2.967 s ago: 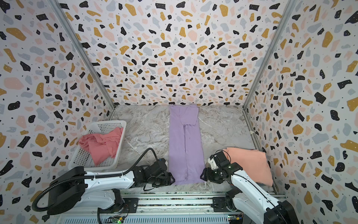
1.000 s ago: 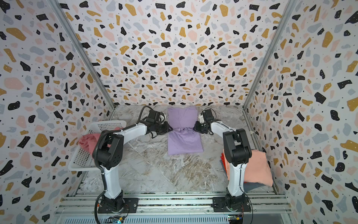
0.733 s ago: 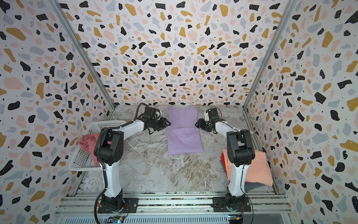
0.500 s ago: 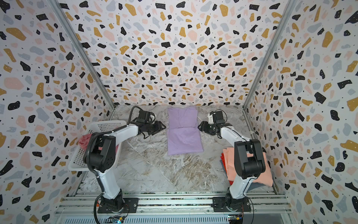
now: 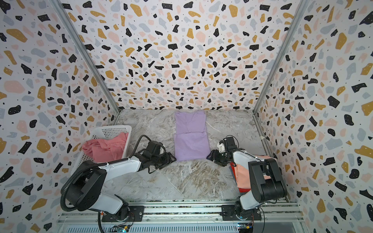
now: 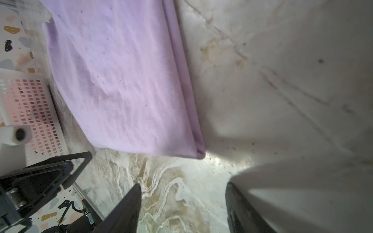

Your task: Fold and stack the t-shirts

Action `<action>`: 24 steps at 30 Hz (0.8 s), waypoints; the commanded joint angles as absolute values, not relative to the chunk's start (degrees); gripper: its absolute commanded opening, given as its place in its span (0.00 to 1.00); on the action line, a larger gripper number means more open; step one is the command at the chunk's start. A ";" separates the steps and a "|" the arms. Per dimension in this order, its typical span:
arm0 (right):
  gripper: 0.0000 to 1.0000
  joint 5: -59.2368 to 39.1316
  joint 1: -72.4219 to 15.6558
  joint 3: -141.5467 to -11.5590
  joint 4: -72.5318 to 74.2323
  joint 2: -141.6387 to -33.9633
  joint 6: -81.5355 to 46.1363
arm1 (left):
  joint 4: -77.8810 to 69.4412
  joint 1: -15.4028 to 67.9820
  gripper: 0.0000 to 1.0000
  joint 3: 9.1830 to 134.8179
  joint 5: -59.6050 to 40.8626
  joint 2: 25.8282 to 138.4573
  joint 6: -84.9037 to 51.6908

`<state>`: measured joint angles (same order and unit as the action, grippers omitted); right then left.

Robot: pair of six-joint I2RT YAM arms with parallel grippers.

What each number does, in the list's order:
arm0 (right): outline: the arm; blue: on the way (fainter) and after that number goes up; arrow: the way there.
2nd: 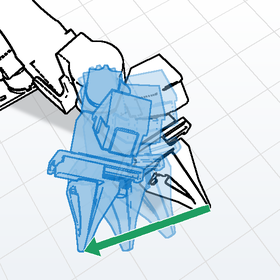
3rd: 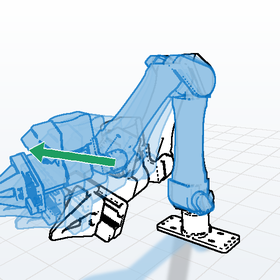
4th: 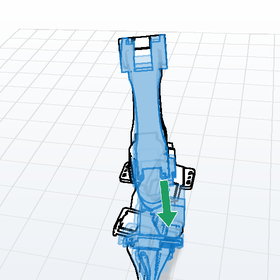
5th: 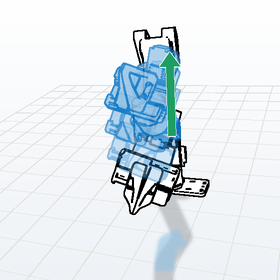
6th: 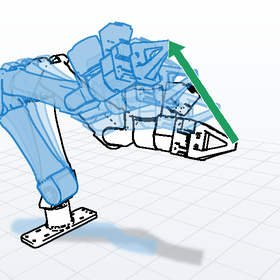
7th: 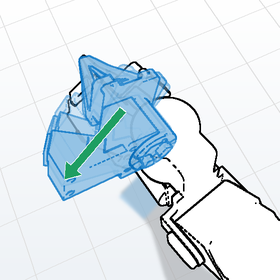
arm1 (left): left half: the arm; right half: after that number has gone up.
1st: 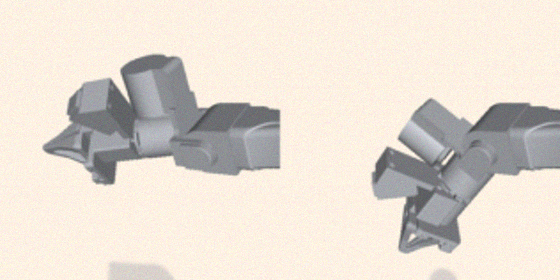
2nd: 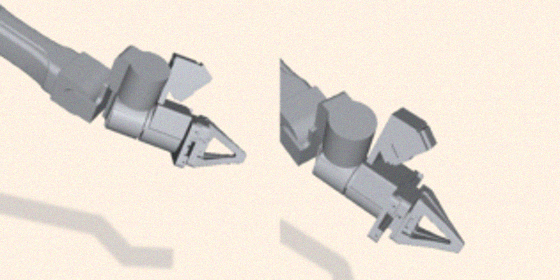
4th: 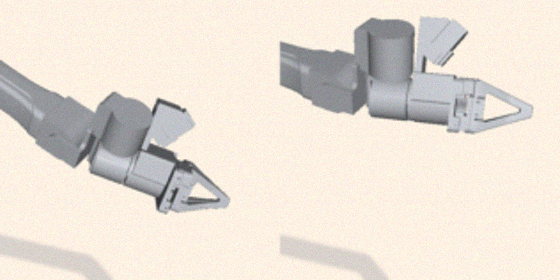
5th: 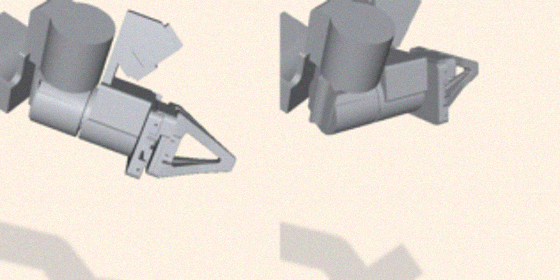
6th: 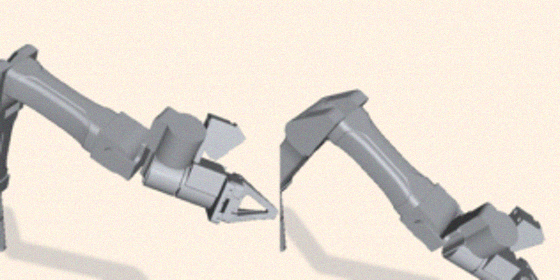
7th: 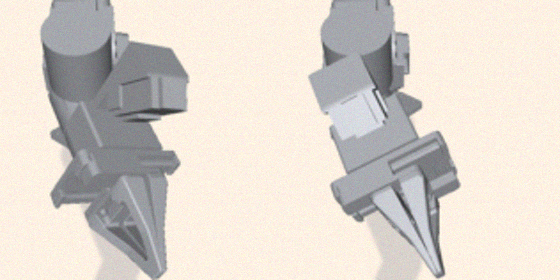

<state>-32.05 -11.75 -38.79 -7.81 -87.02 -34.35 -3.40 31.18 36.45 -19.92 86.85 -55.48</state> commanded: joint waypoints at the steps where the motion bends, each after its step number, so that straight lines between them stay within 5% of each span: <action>1: 0.66 -33.22 -12.63 -37.20 -2.38 -89.53 -38.39 | -13.96 32.20 0.63 36.38 -19.83 90.08 -62.19; 8: 0.57 -33.47 -13.08 -40.19 2.16 -96.06 -40.42 | -22.80 34.18 0.46 40.28 -23.33 100.35 -66.44; 12: 0.20 -32.96 -13.61 -41.90 2.90 -96.29 -40.89 | -24.78 34.54 0.15 41.92 -23.44 101.13 -68.06; 14: 0.11 -32.47 -13.84 -42.59 2.04 -94.85 -39.83 | -23.98 34.63 0.03 42.41 -22.61 99.87 -67.73; 24: 0.04 -30.30 -18.35 -42.92 -25.03 -74.71 -25.87 | -4.23 41.22 0.00 37.24 -21.70 80.56 -62.30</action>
<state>-31.31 -16.27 -41.69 -11.79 -82.02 -32.08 -12.40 38.24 39.16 -21.39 86.19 -64.64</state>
